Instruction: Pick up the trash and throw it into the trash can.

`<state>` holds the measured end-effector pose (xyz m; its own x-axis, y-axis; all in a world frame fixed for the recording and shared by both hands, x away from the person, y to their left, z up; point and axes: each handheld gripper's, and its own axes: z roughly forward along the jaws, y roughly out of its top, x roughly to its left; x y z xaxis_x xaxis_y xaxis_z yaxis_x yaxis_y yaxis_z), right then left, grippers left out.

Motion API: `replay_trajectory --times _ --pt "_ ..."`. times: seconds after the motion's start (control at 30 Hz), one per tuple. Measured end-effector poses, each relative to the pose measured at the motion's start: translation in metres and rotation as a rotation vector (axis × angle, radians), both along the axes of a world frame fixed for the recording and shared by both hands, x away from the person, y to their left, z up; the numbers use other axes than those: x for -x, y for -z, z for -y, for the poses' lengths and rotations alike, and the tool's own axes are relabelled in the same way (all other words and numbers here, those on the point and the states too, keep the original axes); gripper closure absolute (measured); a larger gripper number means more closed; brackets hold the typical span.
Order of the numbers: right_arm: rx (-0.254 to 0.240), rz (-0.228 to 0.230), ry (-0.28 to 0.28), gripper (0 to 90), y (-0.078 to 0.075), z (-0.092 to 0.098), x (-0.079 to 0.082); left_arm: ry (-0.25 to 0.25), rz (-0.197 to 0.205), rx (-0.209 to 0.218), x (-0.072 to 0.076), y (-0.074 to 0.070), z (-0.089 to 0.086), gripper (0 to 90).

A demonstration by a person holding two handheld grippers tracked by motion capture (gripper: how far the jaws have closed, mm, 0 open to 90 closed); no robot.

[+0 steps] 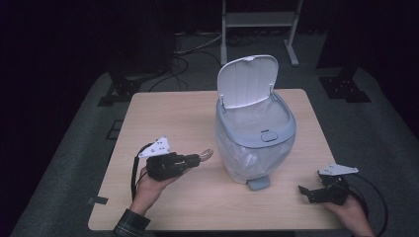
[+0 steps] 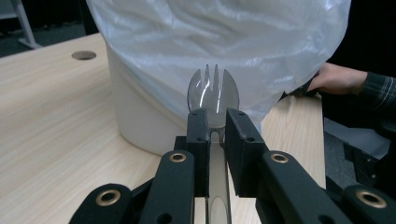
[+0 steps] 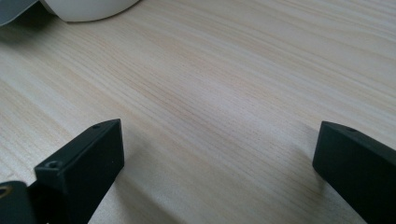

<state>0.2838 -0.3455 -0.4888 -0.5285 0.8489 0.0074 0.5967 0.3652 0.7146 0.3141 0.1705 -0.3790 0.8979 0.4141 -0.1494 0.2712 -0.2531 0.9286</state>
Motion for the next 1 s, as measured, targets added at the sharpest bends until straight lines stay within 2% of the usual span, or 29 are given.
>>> replay_trajectory --times 0.43,1.0 --pt "-0.001 0.0 0.0 0.9 0.0 0.0 0.0 0.037 0.038 0.013 -0.005 -0.028 0.006 79.7" --pt "0.0 0.0 0.0 0.9 0.0 0.0 0.0 0.06 0.096 0.04 -0.011 -0.066 0.007 79.7"
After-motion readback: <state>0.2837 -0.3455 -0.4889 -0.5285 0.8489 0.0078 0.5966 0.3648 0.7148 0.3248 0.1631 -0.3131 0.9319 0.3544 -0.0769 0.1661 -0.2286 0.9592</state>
